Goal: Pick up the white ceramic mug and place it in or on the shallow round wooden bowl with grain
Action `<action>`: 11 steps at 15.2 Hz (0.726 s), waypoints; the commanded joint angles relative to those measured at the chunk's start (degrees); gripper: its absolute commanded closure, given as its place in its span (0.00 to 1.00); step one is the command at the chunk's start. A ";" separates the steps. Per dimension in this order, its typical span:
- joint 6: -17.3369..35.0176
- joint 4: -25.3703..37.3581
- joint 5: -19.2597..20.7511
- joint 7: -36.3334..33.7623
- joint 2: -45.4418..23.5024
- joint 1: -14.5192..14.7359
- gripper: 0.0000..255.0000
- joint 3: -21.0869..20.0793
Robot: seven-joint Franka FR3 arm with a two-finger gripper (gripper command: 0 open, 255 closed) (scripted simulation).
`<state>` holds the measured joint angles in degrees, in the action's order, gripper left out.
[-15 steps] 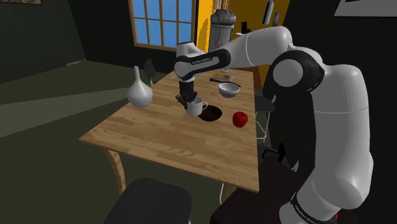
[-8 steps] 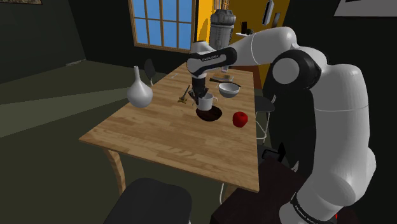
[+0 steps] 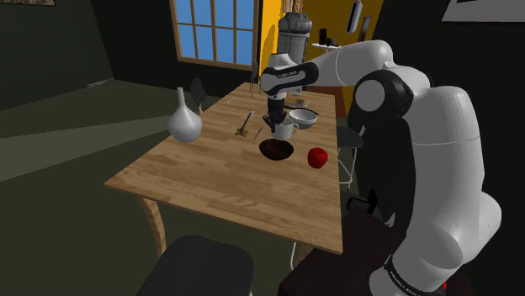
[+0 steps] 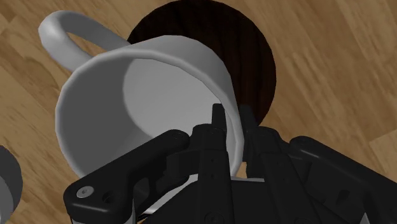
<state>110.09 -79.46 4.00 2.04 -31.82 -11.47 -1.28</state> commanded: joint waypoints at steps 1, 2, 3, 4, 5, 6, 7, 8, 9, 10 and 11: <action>0.85 -0.12 0.00 0.22 -0.71 -0.17 1.00 0.05; 1.50 -0.57 0.02 0.18 -0.91 -0.17 1.00 0.05; 2.15 -1.00 0.03 0.14 -1.13 -0.17 1.00 0.06; 2.79 -1.41 0.05 0.10 -1.36 -0.18 1.00 0.07; 3.41 -1.77 0.07 0.06 -1.62 -0.18 1.00 0.08; 4.04 -2.15 0.09 0.02 -1.87 -0.18 1.00 0.08; 4.66 -2.51 0.11 -0.01 -2.14 -0.18 1.00 0.09; 5.28 -2.85 0.13 -0.05 -2.41 -0.18 1.00 0.10; 5.89 -3.17 0.16 -0.09 -2.70 -0.18 1.00 0.11; 6.50 -3.51 0.18 -0.13 -2.97 -0.18 1.00 0.12; 7.10 -3.80 0.20 -0.17 -3.28 -0.18 1.00 0.13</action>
<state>116.68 -83.04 4.18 1.85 -34.86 -11.60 -1.17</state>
